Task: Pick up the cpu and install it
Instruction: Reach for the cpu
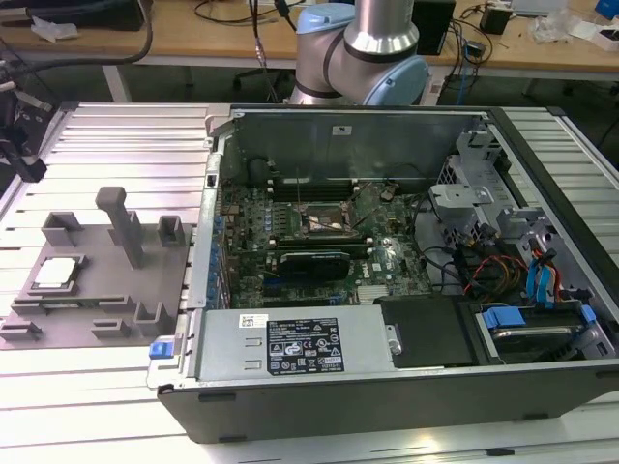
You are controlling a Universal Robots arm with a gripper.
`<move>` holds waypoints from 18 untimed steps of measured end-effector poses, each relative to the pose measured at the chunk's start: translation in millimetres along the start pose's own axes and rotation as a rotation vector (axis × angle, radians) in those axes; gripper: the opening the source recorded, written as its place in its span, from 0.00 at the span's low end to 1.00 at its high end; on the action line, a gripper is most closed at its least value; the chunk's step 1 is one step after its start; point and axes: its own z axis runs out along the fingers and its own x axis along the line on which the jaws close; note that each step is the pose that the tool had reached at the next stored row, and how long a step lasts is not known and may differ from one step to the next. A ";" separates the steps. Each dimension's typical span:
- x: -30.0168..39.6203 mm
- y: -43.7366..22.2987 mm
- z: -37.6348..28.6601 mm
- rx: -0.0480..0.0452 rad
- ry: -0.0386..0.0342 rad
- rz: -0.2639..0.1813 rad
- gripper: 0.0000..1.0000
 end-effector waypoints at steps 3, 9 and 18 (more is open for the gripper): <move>1.9 -0.9 17.7 0.0001 0.0000 0.000 0.11; 11.0 -2.3 31.8 0.0008 -0.0001 0.000 0.11; 12.9 -2.6 36.5 0.0008 0.0000 0.000 0.11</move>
